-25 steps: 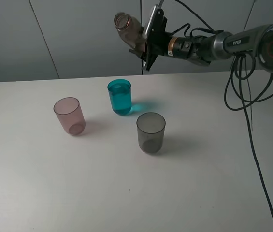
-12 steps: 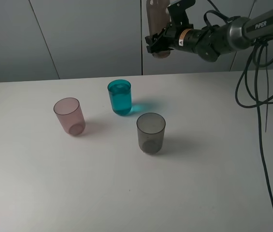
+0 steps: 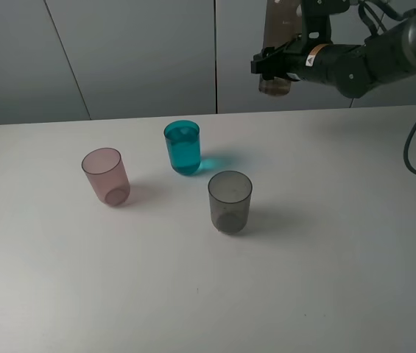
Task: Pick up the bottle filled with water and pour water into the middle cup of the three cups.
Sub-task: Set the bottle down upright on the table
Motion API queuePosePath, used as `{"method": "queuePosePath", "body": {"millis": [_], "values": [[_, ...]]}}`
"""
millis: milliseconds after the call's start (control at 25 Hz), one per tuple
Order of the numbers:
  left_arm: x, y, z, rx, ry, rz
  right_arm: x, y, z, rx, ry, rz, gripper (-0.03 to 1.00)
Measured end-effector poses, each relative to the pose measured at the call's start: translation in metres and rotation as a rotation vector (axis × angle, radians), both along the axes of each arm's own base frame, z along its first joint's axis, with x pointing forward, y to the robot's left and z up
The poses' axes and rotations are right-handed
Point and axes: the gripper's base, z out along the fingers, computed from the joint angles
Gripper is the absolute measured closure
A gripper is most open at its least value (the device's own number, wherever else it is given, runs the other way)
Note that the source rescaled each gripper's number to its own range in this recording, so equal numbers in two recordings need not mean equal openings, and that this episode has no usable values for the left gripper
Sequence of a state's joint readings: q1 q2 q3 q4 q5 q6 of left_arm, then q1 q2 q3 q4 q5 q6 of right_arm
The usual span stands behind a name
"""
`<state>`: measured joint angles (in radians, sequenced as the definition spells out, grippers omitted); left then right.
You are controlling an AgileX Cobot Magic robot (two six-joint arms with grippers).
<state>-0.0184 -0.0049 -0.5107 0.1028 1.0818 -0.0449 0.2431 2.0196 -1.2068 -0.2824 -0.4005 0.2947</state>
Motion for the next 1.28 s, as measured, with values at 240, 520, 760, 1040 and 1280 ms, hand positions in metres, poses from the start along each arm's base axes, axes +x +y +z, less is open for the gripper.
{"method": "queuePosePath", "body": {"millis": [240,520,760,1040,1280], "values": [[0.000,0.000,0.000,0.000,0.000,0.000,-0.030,-0.020,0.030,-0.002,0.047,-0.057,0.97],[0.000,0.000,0.000,-0.002,0.000,0.001,-0.062,-0.056,0.030,0.060,0.116,-0.179,0.97],[0.000,0.000,0.000,-0.002,0.000,0.001,-0.087,-0.077,0.002,0.141,0.054,-0.258,0.97],[0.000,0.000,0.000,-0.002,0.000,0.001,-0.099,-0.074,-0.007,0.072,-0.025,-0.220,0.97],[0.000,0.000,0.000,-0.002,0.000,0.001,-0.098,-0.055,-0.034,0.041,0.026,-0.165,0.97]]}}
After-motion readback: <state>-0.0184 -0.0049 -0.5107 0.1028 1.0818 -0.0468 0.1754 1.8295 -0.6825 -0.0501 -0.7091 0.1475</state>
